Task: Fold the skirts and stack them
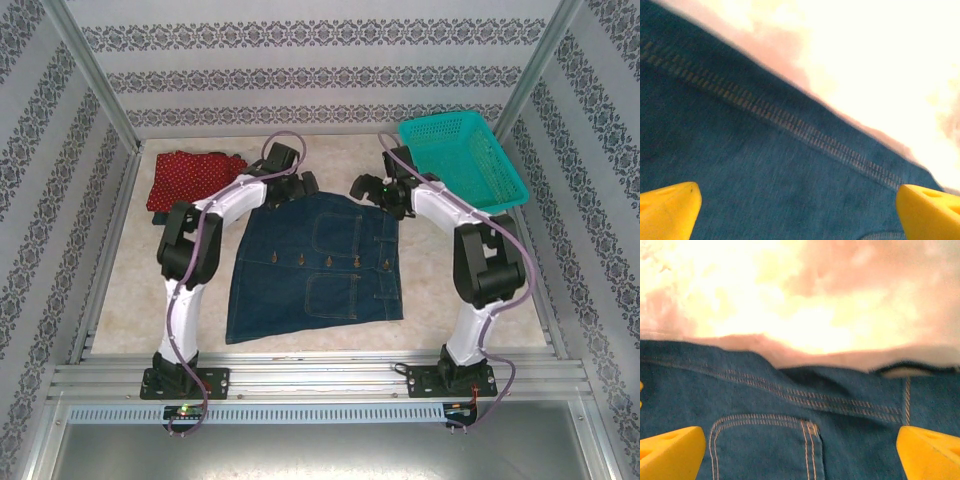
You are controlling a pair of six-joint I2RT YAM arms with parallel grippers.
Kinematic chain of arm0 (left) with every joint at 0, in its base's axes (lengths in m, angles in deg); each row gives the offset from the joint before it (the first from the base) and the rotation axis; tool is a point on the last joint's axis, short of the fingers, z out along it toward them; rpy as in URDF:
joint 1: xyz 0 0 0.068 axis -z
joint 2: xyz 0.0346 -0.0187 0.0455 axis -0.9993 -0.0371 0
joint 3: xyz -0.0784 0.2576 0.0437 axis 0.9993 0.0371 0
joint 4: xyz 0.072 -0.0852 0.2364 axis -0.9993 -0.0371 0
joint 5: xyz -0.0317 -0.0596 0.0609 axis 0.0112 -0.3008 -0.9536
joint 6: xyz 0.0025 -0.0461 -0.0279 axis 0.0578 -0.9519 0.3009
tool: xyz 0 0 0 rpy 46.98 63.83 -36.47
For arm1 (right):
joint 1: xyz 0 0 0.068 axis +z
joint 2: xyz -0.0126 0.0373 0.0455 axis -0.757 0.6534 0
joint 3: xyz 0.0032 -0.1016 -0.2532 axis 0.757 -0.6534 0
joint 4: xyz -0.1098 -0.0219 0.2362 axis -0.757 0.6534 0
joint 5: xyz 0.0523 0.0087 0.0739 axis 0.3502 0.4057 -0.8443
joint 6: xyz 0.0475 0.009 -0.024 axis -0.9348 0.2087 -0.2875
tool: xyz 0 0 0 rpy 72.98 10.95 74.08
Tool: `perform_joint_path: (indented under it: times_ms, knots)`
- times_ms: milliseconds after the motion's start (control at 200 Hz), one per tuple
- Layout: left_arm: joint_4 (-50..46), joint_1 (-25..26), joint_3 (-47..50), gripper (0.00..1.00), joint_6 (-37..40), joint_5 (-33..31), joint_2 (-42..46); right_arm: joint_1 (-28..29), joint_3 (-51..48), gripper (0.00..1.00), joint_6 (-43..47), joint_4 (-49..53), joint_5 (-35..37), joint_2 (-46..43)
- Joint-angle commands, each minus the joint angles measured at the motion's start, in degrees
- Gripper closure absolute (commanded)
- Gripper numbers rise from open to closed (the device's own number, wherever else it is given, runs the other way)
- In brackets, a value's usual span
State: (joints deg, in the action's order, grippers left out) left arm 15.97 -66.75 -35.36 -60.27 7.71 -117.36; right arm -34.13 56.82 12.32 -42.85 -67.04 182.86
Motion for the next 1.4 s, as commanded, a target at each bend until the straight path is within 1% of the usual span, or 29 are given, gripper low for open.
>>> perform_joint_path:
  times_ms: [0, 70, 125, 160, 235, 290, 425, 495, 545, 595, 654, 824, 909, 974, 1079, 1194, 1304, 1394]
  knots:
    - [-1.8, -1.6, -8.4, 0.00, 3.0, 0.7, -4.5, -0.3, 4.8, 0.02, 1.3, 2.4, 0.2, 5.2]
    - [-3.2, -1.9, -11.8, 0.00, 2.3, -0.7, -7.8, -0.7, 5.7, 0.02, -0.8, 1.5, -0.5, 7.7]
    - [-8.8, -2.1, -14.5, 0.00, -0.8, -4.4, -10.2, -1.0, 5.6, 0.02, -2.7, 0.8, -1.4, 9.0]
    - [-11.3, -2.7, -15.2, 0.00, -2.8, -4.8, -11.5, -1.2, 5.0, 0.02, -3.8, 0.4, -1.1, 9.6]
    - [-11.0, -3.9, -12.6, 0.00, -6.1, -2.6, -12.8, -1.6, 3.3, 0.02, -4.8, 0.0, 1.3, 9.9]
    - [-10.3, -4.7, -10.1, 0.00, -7.3, -2.8, -13.2, -2.6, 2.1, 0.02, -5.4, -0.5, 1.6, 10.2]
    - [-12.3, -6.3, -6.5, 0.00, -8.6, -4.8, -13.0, -6.2, -1.2, 0.02, -8.8, -4.8, -3.8, 10.9]
    - [-11.0, -6.7, -5.2, 0.00, -8.6, -5.1, -12.6, -6.3, 0.3, 0.02, -8.8, -4.9, -5.1, 12.1]
    - [-10.9, -6.9, -6.1, 0.00, -8.4, -4.7, -13.2, -5.9, 2.8, 0.02, -8.8, -4.2, -6.3, 13.7]
    - [-11.4, -6.9, -8.9, 0.00, -7.8, -4.1, -14.9, -5.2, 6.2, 0.02, -8.9, -3.3, -7.0, 15.7]
    - [-13.3, -6.9, -14.5, 0.00, -7.0, -4.0, -17.7, -4.3, 10.3, 0.02, -9.3, -2.7, -6.3, 18.0]
    - [-19.3, -7.3, -36.0, 0.00, -3.4, -4.2, -27.4, -3.5, 21.4, 0.02, -12.5, -1.6, -1.0, 23.2]
    - [-20.1, -7.7, -46.0, 0.00, -1.5, -2.8, -32.3, -3.4, 25.8, 0.02, -13.5, -1.1, 1.5, 24.4]
    - [-17.4, -8.1, -50.2, 0.00, -0.6, 0.6, -33.6, -3.2, 28.9, 0.02, -13.2, -0.5, 1.9, 24.4]
    - [-11.9, -8.3, -51.3, 0.00, 0.6, 7.9, -30.8, -2.6, 31.1, 0.02, -10.9, -0.1, 2.2, 21.0]
    - [-11.3, -7.7, -49.5, 0.00, 2.4, 12.4, -23.4, -1.4, 26.8, 0.02, -7.9, -1.3, 3.6, 12.6]
    - [-13.6, -6.3, -44.2, 0.00, 5.2, 12.2, -15.0, 0.4, 18.8, 0.02, -4.9, -4.1, 5.0, 3.2]
    - [-13.3, -5.0, -35.5, 0.00, 5.4, 11.0, -7.4, 1.2, 11.7, 0.02, -5.5, -4.6, 4.6, -3.2]
